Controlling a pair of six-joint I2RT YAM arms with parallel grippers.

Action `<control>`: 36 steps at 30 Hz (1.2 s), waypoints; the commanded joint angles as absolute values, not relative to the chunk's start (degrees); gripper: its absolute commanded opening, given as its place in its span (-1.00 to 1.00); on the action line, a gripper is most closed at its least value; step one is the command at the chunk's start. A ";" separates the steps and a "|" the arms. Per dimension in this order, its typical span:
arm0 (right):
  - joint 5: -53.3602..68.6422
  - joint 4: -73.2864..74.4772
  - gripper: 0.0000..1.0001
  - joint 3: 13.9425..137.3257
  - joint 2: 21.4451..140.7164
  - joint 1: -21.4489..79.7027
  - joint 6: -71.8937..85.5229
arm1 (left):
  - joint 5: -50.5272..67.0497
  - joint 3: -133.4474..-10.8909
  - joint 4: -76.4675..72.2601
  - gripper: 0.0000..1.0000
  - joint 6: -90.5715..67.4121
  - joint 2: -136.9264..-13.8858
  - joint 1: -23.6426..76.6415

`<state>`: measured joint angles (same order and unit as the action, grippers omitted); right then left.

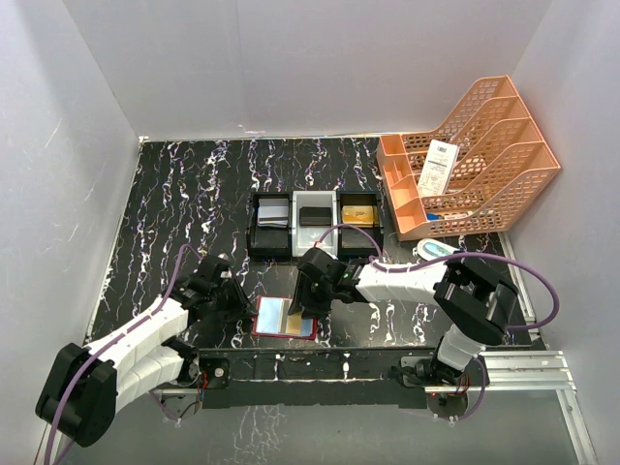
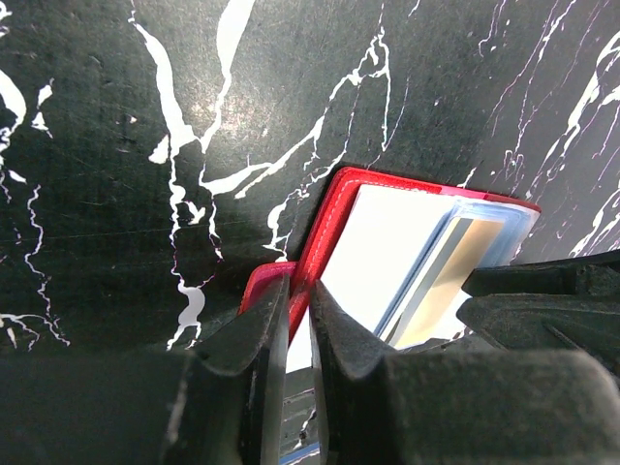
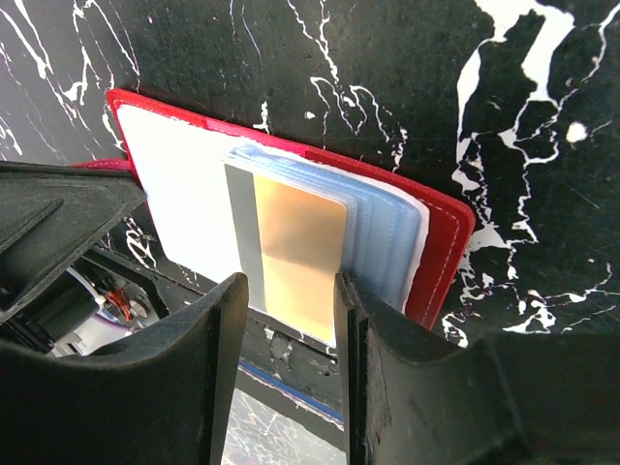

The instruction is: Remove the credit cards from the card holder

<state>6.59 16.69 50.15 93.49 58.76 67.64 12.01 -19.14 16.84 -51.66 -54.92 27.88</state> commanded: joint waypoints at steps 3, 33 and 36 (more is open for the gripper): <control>8.84 10.21 -0.22 50.55 94.14 59.06 67.77 | 14.39 -17.77 16.87 -0.75 -52.87 -54.72 29.04; 2.87 16.81 -0.20 49.42 87.53 59.15 66.87 | 9.18 -24.27 23.26 -0.21 -53.59 -48.72 30.00; 2.92 16.47 -0.23 49.72 88.42 59.15 66.77 | 9.37 -26.98 23.55 -0.15 -53.00 -48.04 30.06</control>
